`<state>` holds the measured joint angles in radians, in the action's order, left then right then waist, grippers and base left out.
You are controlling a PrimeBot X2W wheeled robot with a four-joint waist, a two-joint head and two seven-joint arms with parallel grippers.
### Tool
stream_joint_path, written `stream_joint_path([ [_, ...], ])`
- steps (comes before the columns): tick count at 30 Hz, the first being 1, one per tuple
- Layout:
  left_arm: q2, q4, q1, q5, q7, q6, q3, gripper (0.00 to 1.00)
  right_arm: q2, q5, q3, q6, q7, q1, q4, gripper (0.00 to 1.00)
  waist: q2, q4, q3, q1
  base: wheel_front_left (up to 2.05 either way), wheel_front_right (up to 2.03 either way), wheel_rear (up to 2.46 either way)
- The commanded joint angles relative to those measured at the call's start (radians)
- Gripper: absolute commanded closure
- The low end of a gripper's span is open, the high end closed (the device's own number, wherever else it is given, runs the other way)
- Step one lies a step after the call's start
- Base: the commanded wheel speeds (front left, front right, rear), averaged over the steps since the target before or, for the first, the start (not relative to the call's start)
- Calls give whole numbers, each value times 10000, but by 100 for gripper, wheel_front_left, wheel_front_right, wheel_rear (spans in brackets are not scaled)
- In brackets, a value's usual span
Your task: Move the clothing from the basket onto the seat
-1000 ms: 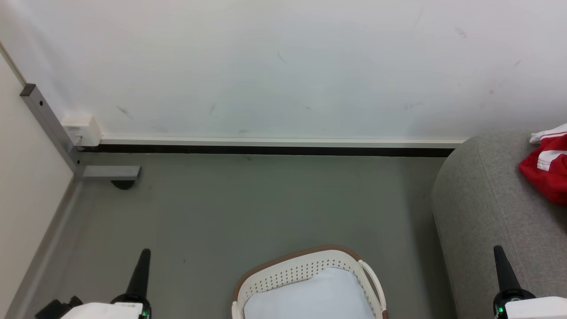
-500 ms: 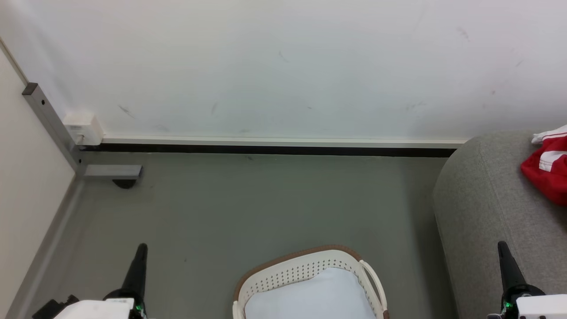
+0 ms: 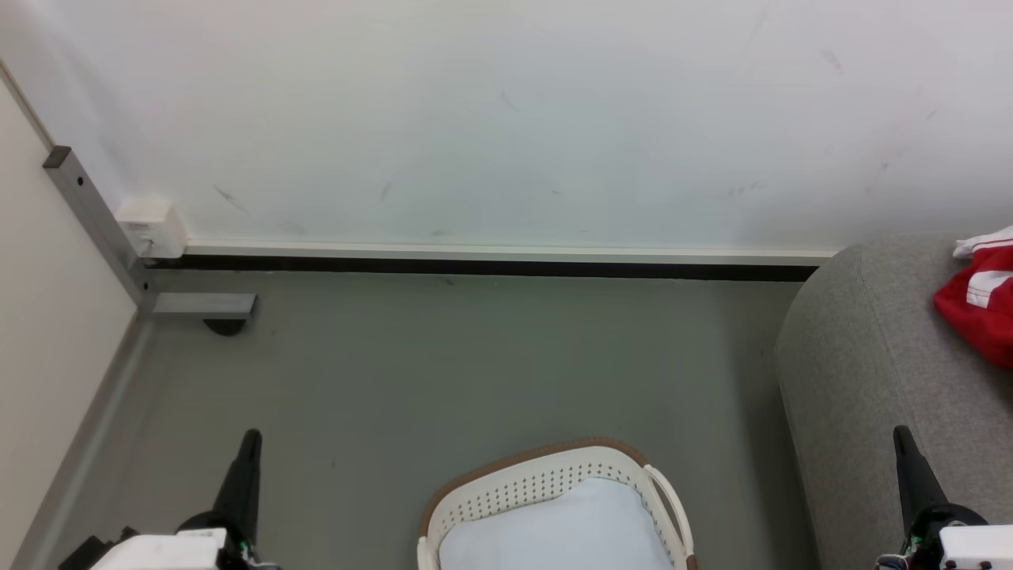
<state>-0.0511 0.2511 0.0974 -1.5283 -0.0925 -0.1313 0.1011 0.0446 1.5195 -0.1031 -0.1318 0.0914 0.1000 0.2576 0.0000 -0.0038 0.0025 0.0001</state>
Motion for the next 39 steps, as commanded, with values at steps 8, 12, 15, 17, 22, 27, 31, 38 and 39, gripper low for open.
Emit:
stream_joint_path([
  [8,-6,-66,146,-643,-190,10,131,100,93,736,-113,20,197,132,-146,100,0,25,4,0,0,0,0],
  [12,5,-78,161,-925,-257,11,163,100,96,984,-143,21,260,140,-175,100,0,37,6,-1,0,0,0],
  [15,5,-76,155,-899,-258,11,158,100,94,940,-139,21,260,138,-166,100,0,38,6,-1,0,0,0],
  [17,5,-77,155,-900,-257,11,158,100,94,940,-139,21,259,138,-166,100,0,38,6,-1,0,0,0],
  [22,3,-77,154,-900,-257,11,157,100,94,940,-139,21,259,138,-164,100,0,38,6,-1,0,0,0],
  [27,3,-77,154,-901,-256,11,156,100,93,940,-139,21,258,138,-164,100,0,38,6,-1,0,0,0],
  [31,3,-78,154,-902,-255,11,155,100,93,940,-138,21,257,138,-164,100,0,38,6,-1,0,0,0],
  [38,3,-78,153,-903,-254,11,154,100,93,940,-138,21,259,138,-164,100,0,38,6,-1,0,0,0],
  [39,3,-78,153,-903,-254,11,154,100,93,940,-138,21,257,138,-164,100,0,38,6,-1,0,0,0],
])
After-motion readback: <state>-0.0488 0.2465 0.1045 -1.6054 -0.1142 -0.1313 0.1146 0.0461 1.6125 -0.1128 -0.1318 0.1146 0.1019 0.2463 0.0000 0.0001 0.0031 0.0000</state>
